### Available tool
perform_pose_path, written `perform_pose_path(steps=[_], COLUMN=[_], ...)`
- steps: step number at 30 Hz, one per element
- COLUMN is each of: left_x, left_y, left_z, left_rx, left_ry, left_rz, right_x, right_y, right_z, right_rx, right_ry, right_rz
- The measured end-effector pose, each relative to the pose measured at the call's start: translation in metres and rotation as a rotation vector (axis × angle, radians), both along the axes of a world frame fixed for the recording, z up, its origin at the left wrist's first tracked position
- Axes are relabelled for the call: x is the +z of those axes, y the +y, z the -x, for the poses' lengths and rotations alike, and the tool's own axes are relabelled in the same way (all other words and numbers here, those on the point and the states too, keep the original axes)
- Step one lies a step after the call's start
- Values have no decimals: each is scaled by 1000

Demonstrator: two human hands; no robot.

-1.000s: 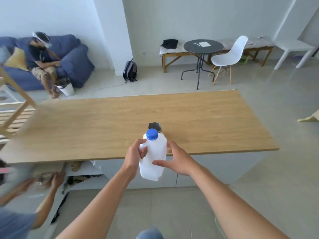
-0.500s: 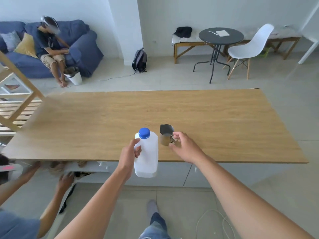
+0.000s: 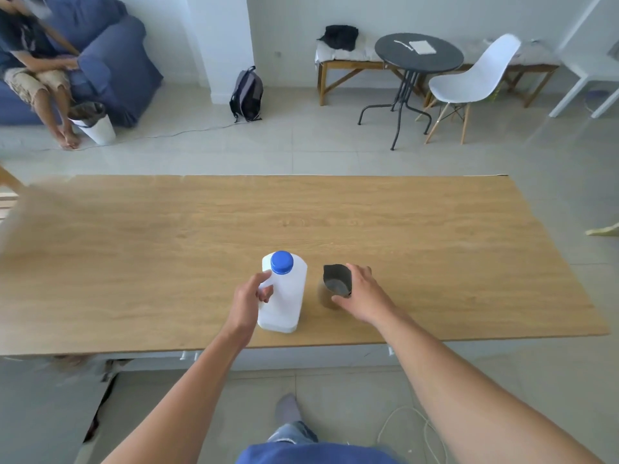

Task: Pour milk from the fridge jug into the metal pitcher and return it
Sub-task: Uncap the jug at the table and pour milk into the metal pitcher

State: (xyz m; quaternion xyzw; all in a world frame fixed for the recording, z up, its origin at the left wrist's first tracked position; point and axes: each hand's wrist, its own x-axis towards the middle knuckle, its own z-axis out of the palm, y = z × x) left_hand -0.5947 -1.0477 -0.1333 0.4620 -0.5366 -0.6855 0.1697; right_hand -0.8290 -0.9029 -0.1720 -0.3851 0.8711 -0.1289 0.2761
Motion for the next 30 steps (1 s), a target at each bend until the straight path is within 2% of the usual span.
perform_pose_path(steps=[5, 9, 14, 22, 28, 30], left_x=[-18, -19, -14, -18, -22, -24], left_y=[-26, -37, -42, -37, -47, -48], left_z=[-1, 2, 6, 23, 31, 33], left_rx=[-68, -211, -353, -378, -361, -354], left_ry=[67, 104, 50, 61, 63, 68], left_rz=[-18, 64, 191, 258, 319, 319], right_x=[-14, -17, -15, -9, -6, 6], right_y=[-16, -33, -49, -58, -56, -56], right_z=[1, 0, 6, 18, 24, 26], right_rx=[-48, -134, -233, -281, -279, -286], right_ry=[43, 46, 84, 107, 28, 100], right_rz=[-30, -13, -14, -29, -28, -22])
